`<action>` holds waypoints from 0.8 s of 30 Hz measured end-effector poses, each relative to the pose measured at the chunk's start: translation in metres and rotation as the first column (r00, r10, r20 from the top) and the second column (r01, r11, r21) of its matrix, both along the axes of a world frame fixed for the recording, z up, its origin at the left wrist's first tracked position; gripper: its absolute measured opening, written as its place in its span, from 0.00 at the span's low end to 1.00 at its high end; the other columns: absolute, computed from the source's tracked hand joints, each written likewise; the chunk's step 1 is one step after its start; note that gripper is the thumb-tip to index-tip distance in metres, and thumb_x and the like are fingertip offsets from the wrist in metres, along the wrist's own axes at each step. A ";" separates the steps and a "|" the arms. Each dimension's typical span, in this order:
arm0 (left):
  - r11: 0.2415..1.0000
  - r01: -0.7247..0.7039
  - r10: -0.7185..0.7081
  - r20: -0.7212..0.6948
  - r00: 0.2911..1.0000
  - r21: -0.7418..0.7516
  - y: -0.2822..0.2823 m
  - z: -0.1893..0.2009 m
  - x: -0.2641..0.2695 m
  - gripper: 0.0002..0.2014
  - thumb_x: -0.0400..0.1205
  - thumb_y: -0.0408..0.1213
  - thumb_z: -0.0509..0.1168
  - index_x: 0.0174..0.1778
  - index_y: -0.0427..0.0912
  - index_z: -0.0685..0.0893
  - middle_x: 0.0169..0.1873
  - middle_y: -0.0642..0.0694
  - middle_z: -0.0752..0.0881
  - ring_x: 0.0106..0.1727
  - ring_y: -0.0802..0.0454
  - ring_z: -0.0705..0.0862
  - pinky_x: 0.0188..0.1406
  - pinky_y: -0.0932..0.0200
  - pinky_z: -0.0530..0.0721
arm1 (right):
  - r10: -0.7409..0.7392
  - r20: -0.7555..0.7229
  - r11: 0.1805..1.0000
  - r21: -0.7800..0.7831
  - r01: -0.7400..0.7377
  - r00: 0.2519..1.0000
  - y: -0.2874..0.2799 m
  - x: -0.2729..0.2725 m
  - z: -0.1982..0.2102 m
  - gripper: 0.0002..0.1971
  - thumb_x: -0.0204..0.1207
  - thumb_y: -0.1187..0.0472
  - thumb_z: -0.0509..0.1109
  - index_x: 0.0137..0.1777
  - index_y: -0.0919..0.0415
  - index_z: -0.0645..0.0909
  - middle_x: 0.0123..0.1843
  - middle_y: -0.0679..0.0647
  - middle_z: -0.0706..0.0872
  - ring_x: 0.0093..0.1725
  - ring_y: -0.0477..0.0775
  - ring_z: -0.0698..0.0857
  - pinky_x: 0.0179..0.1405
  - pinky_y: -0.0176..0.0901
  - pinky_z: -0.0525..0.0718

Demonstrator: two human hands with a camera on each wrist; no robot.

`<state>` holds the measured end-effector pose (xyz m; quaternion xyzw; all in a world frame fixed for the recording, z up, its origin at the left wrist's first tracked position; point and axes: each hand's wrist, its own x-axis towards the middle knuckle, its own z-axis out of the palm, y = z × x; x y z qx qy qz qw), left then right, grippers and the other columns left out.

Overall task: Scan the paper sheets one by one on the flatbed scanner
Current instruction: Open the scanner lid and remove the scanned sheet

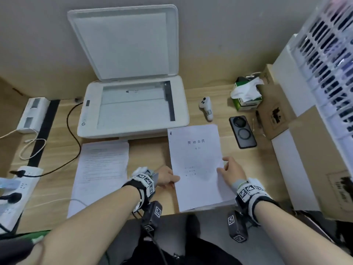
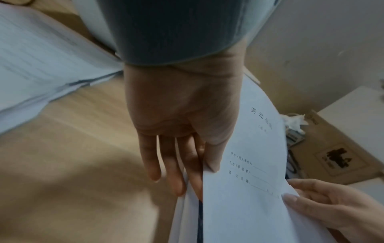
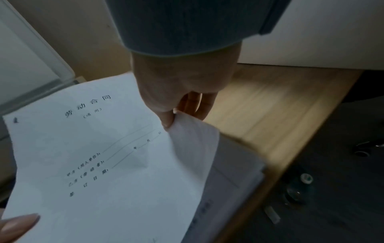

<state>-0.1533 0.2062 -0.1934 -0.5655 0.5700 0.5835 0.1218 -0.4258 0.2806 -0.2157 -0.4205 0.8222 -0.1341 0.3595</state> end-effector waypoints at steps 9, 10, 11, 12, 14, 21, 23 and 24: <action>0.986 -0.129 0.140 0.101 0.985 -0.102 0.030 -0.042 -0.024 0.12 0.82 0.38 0.68 0.34 0.37 0.83 0.26 0.42 0.89 0.27 0.49 0.88 0.24 0.62 0.82 | 0.103 -0.118 0.994 0.045 -0.099 0.988 0.021 -0.017 -0.040 0.19 0.78 0.51 0.70 0.67 0.52 0.73 0.46 0.49 0.85 0.45 0.58 0.84 0.41 0.48 0.80; 0.985 -0.135 0.147 0.107 0.983 -0.109 0.029 -0.042 -0.025 0.12 0.82 0.38 0.68 0.33 0.37 0.83 0.26 0.43 0.89 0.26 0.49 0.88 0.23 0.62 0.82 | 0.103 -0.133 0.994 0.050 -0.098 0.986 0.020 -0.017 -0.040 0.19 0.77 0.50 0.70 0.66 0.52 0.73 0.47 0.50 0.85 0.45 0.60 0.84 0.41 0.49 0.80; 0.985 -0.128 0.141 0.124 0.982 -0.112 0.027 -0.043 -0.025 0.13 0.81 0.39 0.68 0.33 0.37 0.84 0.26 0.43 0.90 0.26 0.49 0.88 0.24 0.62 0.83 | 0.103 -0.145 0.994 0.053 -0.096 0.984 0.020 -0.017 -0.040 0.20 0.76 0.50 0.70 0.66 0.51 0.72 0.47 0.50 0.86 0.46 0.61 0.84 0.41 0.49 0.80; 0.988 -0.104 0.121 0.155 0.981 -0.115 0.027 -0.045 -0.024 0.14 0.80 0.41 0.68 0.32 0.37 0.85 0.26 0.44 0.90 0.27 0.49 0.89 0.27 0.61 0.86 | 0.096 -0.156 0.995 0.050 -0.089 0.983 0.019 -0.016 -0.041 0.20 0.75 0.49 0.71 0.65 0.51 0.72 0.48 0.50 0.86 0.47 0.61 0.84 0.41 0.48 0.78; 0.988 -0.010 0.051 0.265 0.963 -0.155 0.025 -0.048 -0.023 0.17 0.76 0.51 0.68 0.29 0.41 0.85 0.26 0.49 0.90 0.26 0.50 0.87 0.36 0.57 0.88 | 0.057 -0.162 0.998 0.003 -0.057 0.985 0.019 -0.015 -0.038 0.21 0.72 0.49 0.74 0.62 0.49 0.72 0.50 0.47 0.84 0.51 0.57 0.83 0.42 0.48 0.77; 0.979 0.056 0.013 0.331 0.943 -0.198 0.008 -0.042 0.004 0.28 0.66 0.69 0.59 0.29 0.44 0.84 0.23 0.50 0.85 0.26 0.49 0.83 0.46 0.52 0.87 | 0.108 -0.160 0.989 -0.086 -0.123 0.981 -0.010 0.013 -0.010 0.22 0.70 0.53 0.79 0.59 0.52 0.74 0.53 0.46 0.77 0.57 0.53 0.78 0.47 0.50 0.79; 0.970 0.024 0.055 0.316 0.947 -0.241 0.002 -0.035 0.020 0.27 0.68 0.65 0.59 0.30 0.43 0.87 0.23 0.48 0.85 0.25 0.48 0.83 0.45 0.49 0.88 | 0.141 -0.131 0.985 -0.082 -0.152 0.981 -0.023 0.031 -0.005 0.18 0.72 0.52 0.77 0.58 0.51 0.74 0.49 0.46 0.78 0.53 0.53 0.79 0.46 0.49 0.78; 0.964 0.011 0.074 0.308 0.948 -0.265 -0.002 -0.032 0.027 0.25 0.69 0.61 0.59 0.30 0.42 0.87 0.22 0.47 0.84 0.25 0.48 0.82 0.42 0.51 0.88 | 0.160 -0.111 0.983 -0.073 -0.169 0.981 -0.029 0.040 -0.003 0.16 0.73 0.51 0.76 0.56 0.50 0.74 0.47 0.46 0.79 0.50 0.53 0.80 0.45 0.47 0.76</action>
